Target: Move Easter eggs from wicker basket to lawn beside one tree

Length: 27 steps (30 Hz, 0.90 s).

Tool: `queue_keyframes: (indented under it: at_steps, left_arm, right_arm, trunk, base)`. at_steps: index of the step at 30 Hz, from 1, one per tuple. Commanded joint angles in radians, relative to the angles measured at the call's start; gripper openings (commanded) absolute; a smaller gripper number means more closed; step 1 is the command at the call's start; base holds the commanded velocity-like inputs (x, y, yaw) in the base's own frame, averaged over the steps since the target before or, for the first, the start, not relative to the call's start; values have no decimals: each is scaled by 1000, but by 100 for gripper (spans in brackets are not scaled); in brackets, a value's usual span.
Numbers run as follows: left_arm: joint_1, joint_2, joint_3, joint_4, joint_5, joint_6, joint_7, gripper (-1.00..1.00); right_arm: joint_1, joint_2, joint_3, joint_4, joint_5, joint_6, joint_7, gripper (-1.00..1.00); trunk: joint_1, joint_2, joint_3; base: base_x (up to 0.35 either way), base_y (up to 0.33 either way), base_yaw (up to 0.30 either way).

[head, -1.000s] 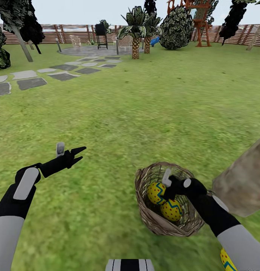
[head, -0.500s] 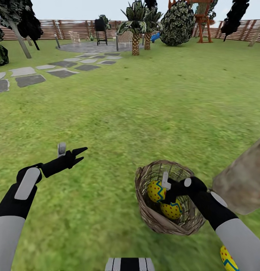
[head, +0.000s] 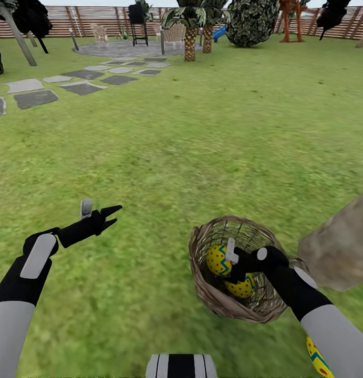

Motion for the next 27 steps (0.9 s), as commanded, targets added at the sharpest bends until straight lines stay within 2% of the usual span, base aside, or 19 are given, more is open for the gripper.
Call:
queue_keyframes:
  at_steps: [1,4,7,8,13,17,21,24,27]
  left_arm:
    - [0,0,1,0,-1,6,-4,100]
    - [0,0,1,0,-1,6,-4,100]
    - [0,0,1,0,-1,5,-4,100]
    - [0,0,2,0,-1,6,-4,100]
    - [0,0,2,0,-1,6,-4,100]
    - [-1,0,2,0,-1,6,-4,100]
    - [0,0,2,0,-1,6,-4,100]
    - [0,0,2,0,-1,6,-4,100]
    - [5,6,3,2,2,7,-8,100]
  right_arm:
    - [-1,-1,2,-2,3,7,1,100]
    - [-1,0,2,-5,4,7,-41,100]
    - [-1,0,2,-4,4,8,-131,100]
    - [-1,0,1,-3,4,8,-171,100]
    - [-2,2,1,-5,3,8,-263,100]
    - [-6,3,-2,-4,1,10,-340,100]
    - [-8,4,-3,-7,-2,10,-369,100]
    - [-8,4,-4,-8,-3,7,-373,100]
    - [-14,9,-3,-13,-4,5,-368,100]
  trunk:
    - [0,-1,-5]
    - [2,-1,-16]
    - [3,-2,-28]
    - [3,-2,-28]
    - [3,-2,-28]
    - [5,-3,-43]
    - [6,-3,-51]
    - [7,-4,-63]
    - [7,-4,-63]
  base:
    - [0,0,0]
    - [0,0,0]
    - [0,0,0]
    - [0,0,0]
    - [0,0,0]
    - [0,0,0]
    - [0,0,0]
    - [0,0,0]
    - [0,0,0]
